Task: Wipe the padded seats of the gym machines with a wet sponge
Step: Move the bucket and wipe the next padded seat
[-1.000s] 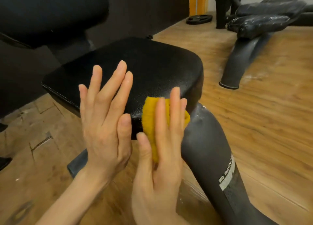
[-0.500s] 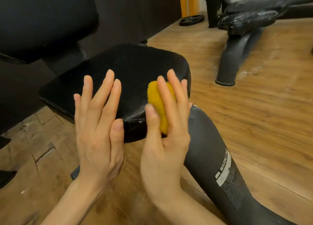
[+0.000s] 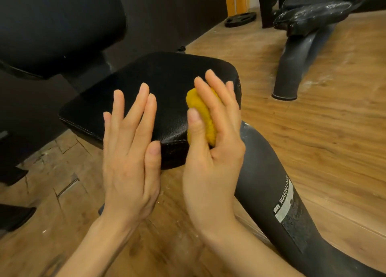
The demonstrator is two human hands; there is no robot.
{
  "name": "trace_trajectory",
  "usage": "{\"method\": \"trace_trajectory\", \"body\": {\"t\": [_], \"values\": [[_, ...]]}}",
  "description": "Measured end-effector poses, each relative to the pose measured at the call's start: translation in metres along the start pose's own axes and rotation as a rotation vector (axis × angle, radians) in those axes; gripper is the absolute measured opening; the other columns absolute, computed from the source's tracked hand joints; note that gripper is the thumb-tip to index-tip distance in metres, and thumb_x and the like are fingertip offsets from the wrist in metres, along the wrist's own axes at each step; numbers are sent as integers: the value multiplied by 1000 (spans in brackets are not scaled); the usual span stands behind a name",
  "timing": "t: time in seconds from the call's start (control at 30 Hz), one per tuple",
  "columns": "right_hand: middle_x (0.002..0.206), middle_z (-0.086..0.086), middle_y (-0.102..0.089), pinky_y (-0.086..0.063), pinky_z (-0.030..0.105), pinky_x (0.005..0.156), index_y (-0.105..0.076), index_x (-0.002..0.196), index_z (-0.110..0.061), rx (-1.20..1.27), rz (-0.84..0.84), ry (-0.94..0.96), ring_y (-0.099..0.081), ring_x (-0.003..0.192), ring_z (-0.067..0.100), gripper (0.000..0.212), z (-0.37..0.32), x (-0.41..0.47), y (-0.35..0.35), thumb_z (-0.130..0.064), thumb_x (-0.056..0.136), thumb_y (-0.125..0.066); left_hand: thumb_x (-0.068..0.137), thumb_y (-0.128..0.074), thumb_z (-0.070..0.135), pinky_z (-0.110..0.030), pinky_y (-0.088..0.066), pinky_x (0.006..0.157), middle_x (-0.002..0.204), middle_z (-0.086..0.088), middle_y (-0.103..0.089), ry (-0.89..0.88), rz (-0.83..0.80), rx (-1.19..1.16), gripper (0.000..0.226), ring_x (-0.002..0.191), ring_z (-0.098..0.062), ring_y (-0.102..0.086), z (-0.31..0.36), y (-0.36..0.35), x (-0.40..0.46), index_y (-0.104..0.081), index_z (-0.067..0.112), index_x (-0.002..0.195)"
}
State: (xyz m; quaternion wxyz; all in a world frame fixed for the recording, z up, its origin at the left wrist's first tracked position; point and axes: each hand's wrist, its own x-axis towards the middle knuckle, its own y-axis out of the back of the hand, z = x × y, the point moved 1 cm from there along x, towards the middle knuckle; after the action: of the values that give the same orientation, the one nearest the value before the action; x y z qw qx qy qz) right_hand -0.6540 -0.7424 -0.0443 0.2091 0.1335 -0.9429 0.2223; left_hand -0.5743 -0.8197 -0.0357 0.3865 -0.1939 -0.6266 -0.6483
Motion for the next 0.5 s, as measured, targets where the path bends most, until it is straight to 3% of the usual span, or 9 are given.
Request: {"method": "trace_trajectory", "body": {"t": [0.13,0.3,0.43,0.5], "values": [[142,0,-52,-32,42,115,-58,128,-15,197,201,-137,-40,138,15,31,14,23,9,-9,98,-51,103,-27,24,-33,1,123,160,-3,-24,6,-75,15,51,152,-18,-5,1,8,0,-29,7,151],[149,-11,-42,-10,46,121,-53,134,-24,-96,-52,44,-18,147,7,42,-3,-32,-3,-7,96,-54,104,-25,28,-34,1,124,159,-1,-27,9,-78,-2,49,152,-17,-7,4,6,6,-32,8,149],[142,-3,-51,-28,43,117,-61,121,-21,157,183,-156,-35,141,13,29,21,51,17,-8,98,-51,103,-25,22,-31,2,123,159,-2,-28,15,-90,43,49,152,-15,-7,7,6,6,-34,6,149],[148,-8,-45,-20,44,120,-58,129,-20,105,142,-158,-27,145,9,33,13,21,10,-11,99,-50,103,-24,25,-30,3,123,159,-3,-29,30,-101,28,50,152,-15,-7,7,8,5,-34,7,149]]}}
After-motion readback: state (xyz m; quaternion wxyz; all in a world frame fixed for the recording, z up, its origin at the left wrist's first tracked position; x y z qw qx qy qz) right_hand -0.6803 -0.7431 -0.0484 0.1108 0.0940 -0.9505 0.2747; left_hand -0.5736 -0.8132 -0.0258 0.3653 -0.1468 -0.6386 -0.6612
